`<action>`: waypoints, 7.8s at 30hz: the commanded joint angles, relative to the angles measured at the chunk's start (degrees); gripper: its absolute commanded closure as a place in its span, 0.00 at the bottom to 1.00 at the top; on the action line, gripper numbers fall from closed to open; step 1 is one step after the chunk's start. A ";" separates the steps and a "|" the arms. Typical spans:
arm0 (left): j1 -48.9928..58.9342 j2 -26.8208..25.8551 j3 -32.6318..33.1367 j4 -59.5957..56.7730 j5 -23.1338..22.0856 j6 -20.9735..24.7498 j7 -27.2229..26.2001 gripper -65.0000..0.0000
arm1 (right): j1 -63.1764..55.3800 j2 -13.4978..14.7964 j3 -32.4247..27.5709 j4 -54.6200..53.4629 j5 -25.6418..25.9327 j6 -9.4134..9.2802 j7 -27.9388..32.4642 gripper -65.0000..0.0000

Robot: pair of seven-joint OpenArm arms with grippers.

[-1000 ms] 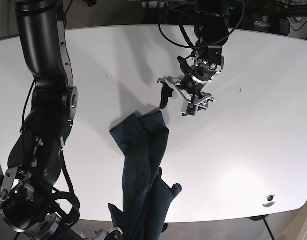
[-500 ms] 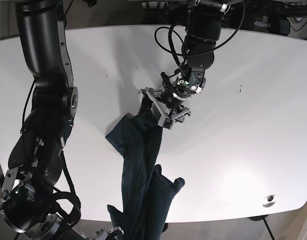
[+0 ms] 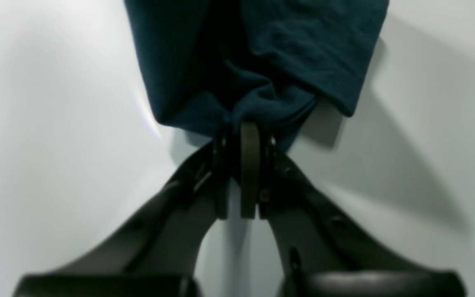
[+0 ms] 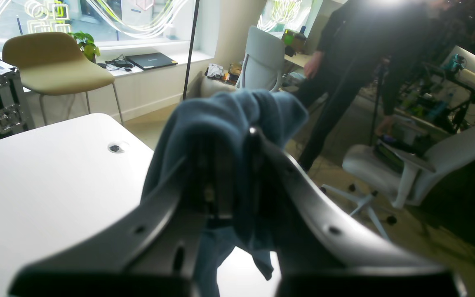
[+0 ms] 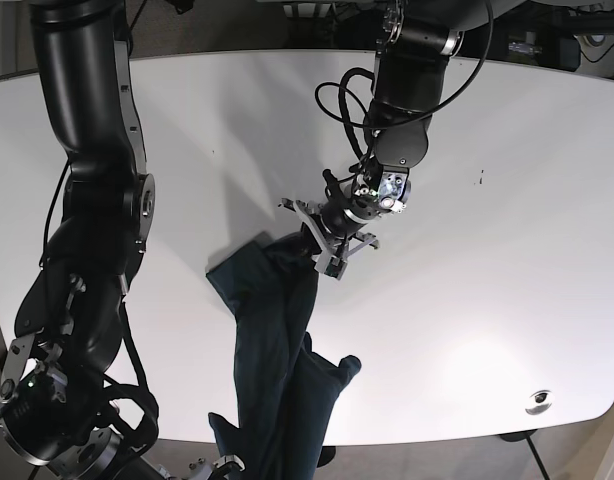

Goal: Fold the T-shirt properly
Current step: 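Lift and shake out the teal shirt with both grippers, then lay it down, then pull the teal shirt's edge taut with both grippers, then lift the teal shirt with both grippers and lay it flat, then release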

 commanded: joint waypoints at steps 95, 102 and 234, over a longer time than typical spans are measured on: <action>23.75 -20.17 -51.93 49.39 -14.63 -20.08 29.67 0.37 | -60.45 1.19 21.09 12.49 6.25 -3.26 -5.75 0.31; 21.20 -20.17 -51.93 49.21 -14.55 -20.08 29.76 0.37 | -47.53 1.63 20.83 -4.48 -2.54 -2.73 -1.00 0.31; 30.17 -13.23 -54.39 40.95 -0.92 -20.08 33.28 0.94 | -84.72 4.97 26.37 6.42 0.71 0.09 4.18 0.86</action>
